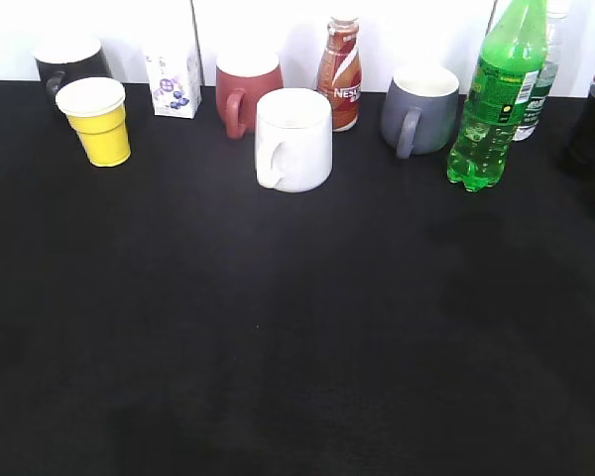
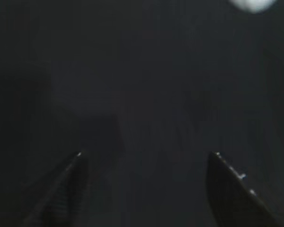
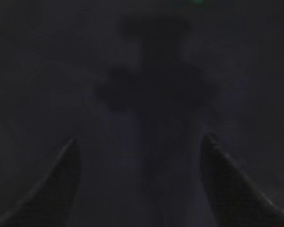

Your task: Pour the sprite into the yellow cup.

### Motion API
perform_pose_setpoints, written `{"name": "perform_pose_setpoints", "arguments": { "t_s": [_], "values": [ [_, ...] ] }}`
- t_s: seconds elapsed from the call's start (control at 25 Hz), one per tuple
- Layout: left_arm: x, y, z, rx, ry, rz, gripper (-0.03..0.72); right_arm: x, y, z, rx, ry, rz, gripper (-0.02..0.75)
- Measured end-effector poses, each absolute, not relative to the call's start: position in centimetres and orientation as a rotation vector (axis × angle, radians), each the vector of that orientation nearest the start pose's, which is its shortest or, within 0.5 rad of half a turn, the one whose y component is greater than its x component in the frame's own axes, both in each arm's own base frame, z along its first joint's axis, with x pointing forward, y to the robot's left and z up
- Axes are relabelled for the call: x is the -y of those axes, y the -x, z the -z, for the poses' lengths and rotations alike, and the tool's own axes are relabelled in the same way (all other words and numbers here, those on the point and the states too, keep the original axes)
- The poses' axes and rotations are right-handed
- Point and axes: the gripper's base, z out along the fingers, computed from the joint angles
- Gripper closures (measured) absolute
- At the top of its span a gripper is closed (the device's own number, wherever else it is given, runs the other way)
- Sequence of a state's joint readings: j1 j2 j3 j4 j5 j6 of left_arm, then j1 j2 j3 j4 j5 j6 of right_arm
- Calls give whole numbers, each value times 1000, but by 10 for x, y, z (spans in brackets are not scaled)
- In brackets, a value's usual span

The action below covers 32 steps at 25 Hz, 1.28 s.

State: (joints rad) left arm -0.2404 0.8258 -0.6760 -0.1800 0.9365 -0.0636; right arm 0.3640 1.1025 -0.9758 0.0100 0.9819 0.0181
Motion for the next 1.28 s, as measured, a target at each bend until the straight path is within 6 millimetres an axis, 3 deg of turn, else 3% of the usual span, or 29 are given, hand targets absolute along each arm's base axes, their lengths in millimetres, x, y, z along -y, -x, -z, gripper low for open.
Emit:
{"name": "perform_pose_setpoints", "arguments": {
  "t_s": [0.08,0.2,0.44,0.56,0.64,0.68,1.16,1.28],
  "values": [
    [46,-117,-298,-2709,-248,349,125,-65,-170,-343,-2510,431,-152,150],
    [42,-97,-309,-2670,-316,358,125,-45,-117,-363,-2383,403,-188,152],
    [18,-13,-335,-2232,-352,309,125,-6,-13,-317,-2212,372,-226,152],
    [13,5,-312,-2180,-357,294,125,5,16,-289,-2114,391,-223,152],
    [14,2,-288,-2250,-366,290,125,6,19,-281,-2108,398,-219,153],
    [14,2,-286,-2253,-366,290,125,6,19,-281,-2107,400,-218,153],
    [14,-12,-283,-2148,-332,270,125,7,9,-282,-2034,316,-213,153],
    [14,-12,-283,-2148,-332,270,125,2,-3,-279,-2062,311,-215,153]
  ]
}}
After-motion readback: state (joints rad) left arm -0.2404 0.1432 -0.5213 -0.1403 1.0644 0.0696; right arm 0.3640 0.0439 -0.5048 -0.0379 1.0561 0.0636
